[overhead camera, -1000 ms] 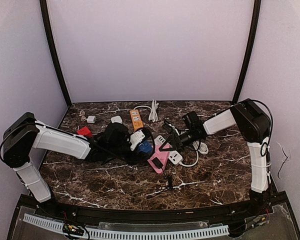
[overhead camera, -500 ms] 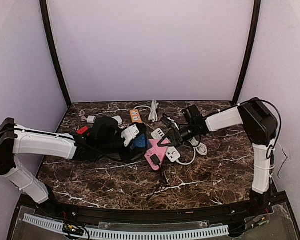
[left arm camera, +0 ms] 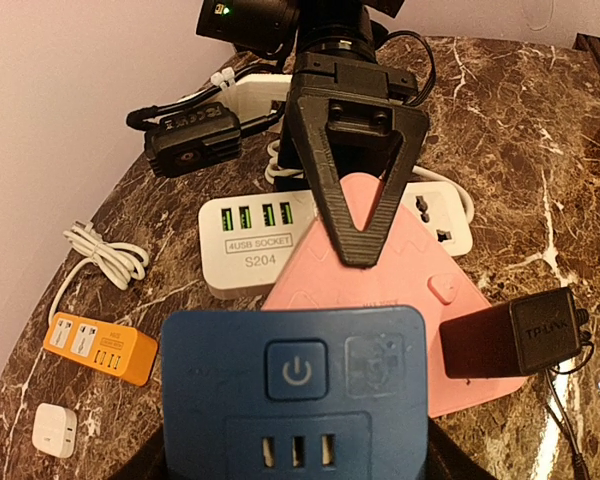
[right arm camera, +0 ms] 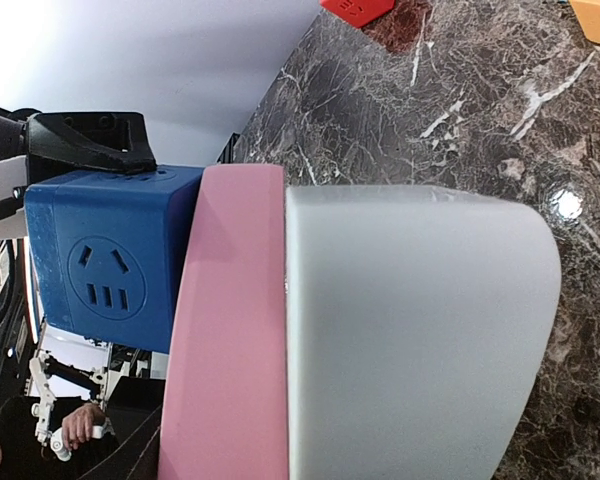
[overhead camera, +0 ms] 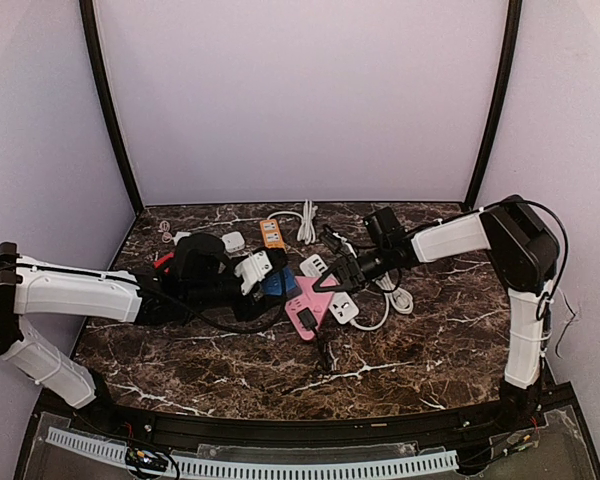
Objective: Pull the plug off the socket
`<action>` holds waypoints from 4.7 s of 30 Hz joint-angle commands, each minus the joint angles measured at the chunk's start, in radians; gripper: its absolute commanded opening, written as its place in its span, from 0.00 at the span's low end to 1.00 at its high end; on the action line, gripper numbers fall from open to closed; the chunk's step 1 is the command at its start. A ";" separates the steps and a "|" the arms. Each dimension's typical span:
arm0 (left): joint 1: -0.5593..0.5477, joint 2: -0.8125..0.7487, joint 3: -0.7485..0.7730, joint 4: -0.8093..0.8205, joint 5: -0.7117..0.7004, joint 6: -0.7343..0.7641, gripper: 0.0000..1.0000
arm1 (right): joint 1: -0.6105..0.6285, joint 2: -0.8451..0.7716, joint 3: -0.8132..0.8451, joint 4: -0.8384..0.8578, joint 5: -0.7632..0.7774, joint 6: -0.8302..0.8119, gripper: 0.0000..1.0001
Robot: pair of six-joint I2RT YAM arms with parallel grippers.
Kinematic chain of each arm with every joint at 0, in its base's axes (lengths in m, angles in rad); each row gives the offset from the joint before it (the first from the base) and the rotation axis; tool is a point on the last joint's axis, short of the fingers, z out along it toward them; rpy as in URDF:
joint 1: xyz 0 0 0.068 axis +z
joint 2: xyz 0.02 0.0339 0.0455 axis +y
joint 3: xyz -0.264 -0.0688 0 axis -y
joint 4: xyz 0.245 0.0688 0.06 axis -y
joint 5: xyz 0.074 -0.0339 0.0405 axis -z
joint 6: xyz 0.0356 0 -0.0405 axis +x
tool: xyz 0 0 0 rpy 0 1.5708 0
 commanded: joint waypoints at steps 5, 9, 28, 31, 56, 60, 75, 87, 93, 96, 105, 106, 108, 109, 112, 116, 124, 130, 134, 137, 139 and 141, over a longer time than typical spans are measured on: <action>-0.028 -0.061 0.089 0.085 0.148 0.007 0.13 | -0.008 0.004 -0.016 -0.013 0.090 0.009 0.00; -0.027 -0.035 0.165 0.030 0.084 -0.112 0.11 | -0.009 -0.004 -0.020 -0.013 0.106 0.010 0.00; -0.034 -0.095 0.134 0.096 0.162 -0.022 0.05 | -0.012 0.014 -0.026 -0.015 0.130 0.011 0.00; -0.035 -0.081 0.168 0.102 0.128 -0.090 0.04 | -0.014 0.014 -0.026 -0.015 0.136 0.011 0.00; -0.111 -0.069 0.228 0.053 0.151 0.035 0.01 | -0.021 0.035 -0.023 -0.018 0.175 0.014 0.00; -0.104 -0.059 0.245 0.033 0.223 0.041 0.01 | -0.023 0.034 -0.027 -0.018 0.178 0.013 0.00; -0.141 -0.033 0.212 -0.034 0.112 0.267 0.01 | -0.026 0.054 -0.029 -0.007 0.153 0.026 0.00; -0.027 0.065 0.330 -0.084 0.127 -0.127 0.01 | -0.026 -0.007 -0.050 -0.014 0.148 0.006 0.00; -0.038 -0.016 0.180 0.131 0.260 0.028 0.01 | -0.028 0.030 -0.042 -0.015 0.137 0.015 0.00; -0.041 -0.030 0.160 0.124 0.227 0.072 0.01 | -0.027 0.042 -0.040 -0.011 0.137 0.018 0.00; 0.039 -0.022 0.372 -0.232 -0.082 -0.180 0.01 | -0.060 0.010 -0.044 -0.001 0.124 0.023 0.00; 0.057 0.015 0.421 -0.328 -0.146 -0.231 0.01 | -0.064 0.006 -0.043 -0.001 0.123 0.022 0.00; 0.082 0.076 0.569 -0.650 -0.214 -0.296 0.01 | -0.067 0.003 -0.042 -0.001 0.122 0.019 0.00; 0.089 0.093 0.650 -0.721 -0.253 -0.318 0.01 | -0.069 0.003 -0.040 0.000 0.121 0.018 0.00; 0.130 0.157 0.774 -1.022 -0.292 -0.418 0.01 | -0.074 0.003 -0.043 0.002 0.120 0.013 0.00; 0.187 0.189 0.867 -1.287 -0.337 -0.500 0.01 | -0.083 0.001 -0.043 0.008 0.118 0.008 0.00; 0.301 0.239 0.765 -1.447 -0.444 -0.551 0.04 | -0.095 -0.007 -0.051 0.019 0.104 0.011 0.00; 0.339 0.376 0.753 -1.513 -0.541 -0.517 0.04 | -0.097 -0.015 -0.059 0.039 0.094 0.007 0.00; 0.372 0.456 0.748 -1.534 -0.550 -0.463 0.07 | -0.101 -0.020 -0.066 0.043 0.092 0.005 0.00; 0.384 0.500 0.750 -1.538 -0.553 -0.433 0.08 | -0.101 -0.017 -0.063 0.045 0.089 0.011 0.00; 0.387 0.513 0.755 -1.536 -0.538 -0.413 0.11 | -0.101 -0.014 -0.060 0.048 0.088 0.013 0.00; 0.388 0.524 0.758 -1.535 -0.520 -0.395 0.15 | -0.101 -0.014 -0.059 0.051 0.087 0.017 0.00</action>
